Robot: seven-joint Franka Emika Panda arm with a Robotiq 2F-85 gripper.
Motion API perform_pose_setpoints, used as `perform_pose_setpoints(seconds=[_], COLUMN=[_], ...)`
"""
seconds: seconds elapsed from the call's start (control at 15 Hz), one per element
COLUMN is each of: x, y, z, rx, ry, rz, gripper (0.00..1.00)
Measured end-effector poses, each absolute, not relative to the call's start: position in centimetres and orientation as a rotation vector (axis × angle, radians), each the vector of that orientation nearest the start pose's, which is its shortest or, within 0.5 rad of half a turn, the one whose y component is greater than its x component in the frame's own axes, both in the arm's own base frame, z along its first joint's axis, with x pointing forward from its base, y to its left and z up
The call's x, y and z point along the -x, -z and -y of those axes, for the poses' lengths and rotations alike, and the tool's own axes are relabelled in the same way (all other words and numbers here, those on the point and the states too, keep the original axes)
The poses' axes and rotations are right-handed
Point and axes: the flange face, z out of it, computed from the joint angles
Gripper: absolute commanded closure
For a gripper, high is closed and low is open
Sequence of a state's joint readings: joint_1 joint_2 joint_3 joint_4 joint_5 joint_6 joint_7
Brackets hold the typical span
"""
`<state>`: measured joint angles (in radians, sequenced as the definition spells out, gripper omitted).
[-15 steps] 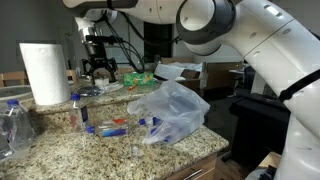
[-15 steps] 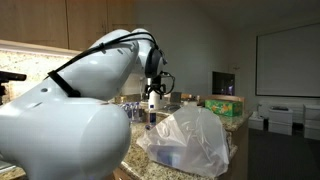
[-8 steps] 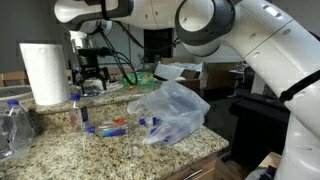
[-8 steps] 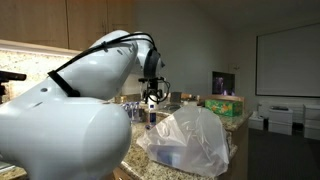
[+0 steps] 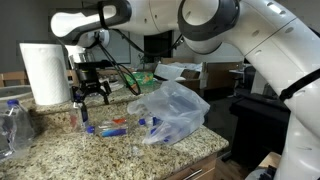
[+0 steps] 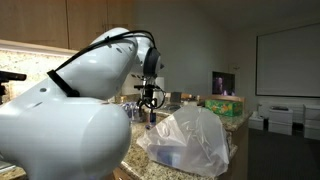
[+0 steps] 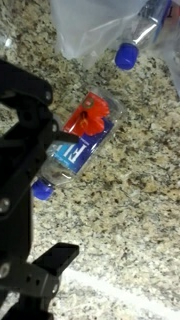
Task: Put two of the bottles on the counter in the plastic bag
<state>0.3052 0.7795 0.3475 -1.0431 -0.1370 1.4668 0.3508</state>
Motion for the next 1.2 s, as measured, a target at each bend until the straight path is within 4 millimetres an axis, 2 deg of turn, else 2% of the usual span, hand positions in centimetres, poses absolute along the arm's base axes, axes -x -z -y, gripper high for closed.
perform_pose_setpoints(seconds=[0.33,0.67,0.93,1.2], x=[-60.6,-58.9,-58.4,-58.4], y=[-34.8,-32.3,-30.0,-29.6], z=[-36.3,-37.8,-37.4,-37.4], rx=[3.08,3.049,3.078,3.109], ry=[-0.487,-0.254,-0.118,-0.003], rz=[0.412,0.442,0.442,0.498], gripper=[0.0,0.0,0.0,0.0])
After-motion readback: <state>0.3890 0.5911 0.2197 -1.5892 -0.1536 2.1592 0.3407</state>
